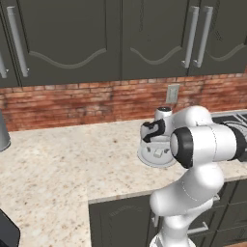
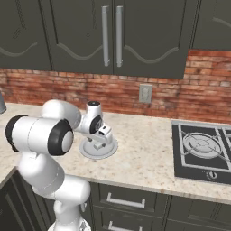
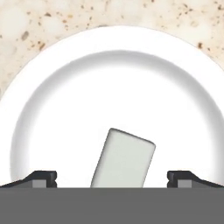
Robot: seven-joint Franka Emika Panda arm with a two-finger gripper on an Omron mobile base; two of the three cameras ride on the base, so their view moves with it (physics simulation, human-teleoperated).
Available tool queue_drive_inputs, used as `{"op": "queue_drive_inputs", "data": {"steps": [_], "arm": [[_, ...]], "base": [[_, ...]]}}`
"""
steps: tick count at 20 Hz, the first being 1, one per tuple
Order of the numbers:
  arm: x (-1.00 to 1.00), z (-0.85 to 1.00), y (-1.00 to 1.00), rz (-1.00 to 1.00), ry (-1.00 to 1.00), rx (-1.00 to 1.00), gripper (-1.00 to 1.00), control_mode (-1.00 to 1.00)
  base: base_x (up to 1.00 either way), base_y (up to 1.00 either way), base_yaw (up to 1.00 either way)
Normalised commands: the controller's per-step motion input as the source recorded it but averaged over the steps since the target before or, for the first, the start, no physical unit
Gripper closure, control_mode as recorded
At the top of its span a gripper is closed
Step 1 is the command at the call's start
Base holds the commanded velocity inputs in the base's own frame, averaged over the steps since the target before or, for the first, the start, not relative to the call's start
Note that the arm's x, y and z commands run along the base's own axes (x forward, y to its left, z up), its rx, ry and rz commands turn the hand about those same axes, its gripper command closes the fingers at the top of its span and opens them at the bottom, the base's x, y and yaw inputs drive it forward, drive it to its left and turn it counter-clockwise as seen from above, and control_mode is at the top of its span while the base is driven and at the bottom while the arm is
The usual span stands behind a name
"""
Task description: Pick up the marshmallow and place it in the cup of hot chocolate on the dining counter.
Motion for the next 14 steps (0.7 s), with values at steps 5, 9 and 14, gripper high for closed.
{"op": "queue_drive_inputs", "data": {"steps": [5, 9, 14], "arm": [[0.03, -0.17, -0.09, 0.0, 0.01, 0.03, -1.0, -1.0], [0.0, -0.25, -0.05, 0.0, 0.0, 0.0, -1.0, -1.0], [0.0, -0.29, 0.0, 0.0, 0.0, 0.0, -1.0, -1.0]], "base": [[0.0, 0.0, 0.0], [0.0, 0.0, 0.0], [0.0, 0.0, 0.0]]}}
